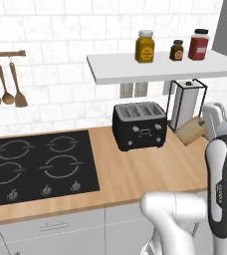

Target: Start the toaster. Once the lever pops up, take the bread to the plate on the dining counter.

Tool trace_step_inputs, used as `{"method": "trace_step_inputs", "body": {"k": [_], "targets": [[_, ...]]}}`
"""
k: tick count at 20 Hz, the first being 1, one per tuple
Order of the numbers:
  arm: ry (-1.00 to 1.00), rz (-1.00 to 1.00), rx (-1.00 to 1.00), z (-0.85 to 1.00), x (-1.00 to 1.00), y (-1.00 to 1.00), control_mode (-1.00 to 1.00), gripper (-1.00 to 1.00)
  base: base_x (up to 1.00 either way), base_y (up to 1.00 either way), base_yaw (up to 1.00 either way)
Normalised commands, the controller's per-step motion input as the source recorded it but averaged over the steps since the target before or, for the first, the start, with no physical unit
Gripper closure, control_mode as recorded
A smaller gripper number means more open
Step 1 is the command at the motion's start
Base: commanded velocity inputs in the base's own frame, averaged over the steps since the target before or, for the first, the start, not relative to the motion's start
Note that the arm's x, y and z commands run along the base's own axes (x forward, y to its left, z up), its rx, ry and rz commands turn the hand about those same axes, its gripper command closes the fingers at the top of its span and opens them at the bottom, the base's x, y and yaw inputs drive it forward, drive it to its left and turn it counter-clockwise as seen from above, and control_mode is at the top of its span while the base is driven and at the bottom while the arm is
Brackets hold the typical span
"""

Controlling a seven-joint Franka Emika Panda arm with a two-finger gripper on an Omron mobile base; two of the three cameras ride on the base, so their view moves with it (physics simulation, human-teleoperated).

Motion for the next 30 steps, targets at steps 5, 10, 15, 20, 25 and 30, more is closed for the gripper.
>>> {"method": "trace_step_inputs", "body": {"k": [5,10,15,20,25,30], "targets": [[-0.1,-0.06,-0.21,-0.21,-0.35,0.76,-1.0,1.0,0.0,0.0,0.0],[-0.04,-0.01,-0.12,-0.38,-0.23,0.26,-1.0,1.0,0.0,0.0,0.0],[0.0,0.0,-0.11,-0.28,-0.15,0.22,-1.0,1.0,0.0,0.0,0.0],[0.0,0.0,-0.04,-0.08,-0.07,0.12,1.0,1.0,-0.14,0.13,-0.07],[0.0,0.0,0.0,0.0,0.0,0.0,1.0,1.0,-0.38,0.0,-0.47],[0.0,0.0,0.0,0.0,0.0,0.0,1.0,1.0,-0.29,-0.06,-0.71]]}}
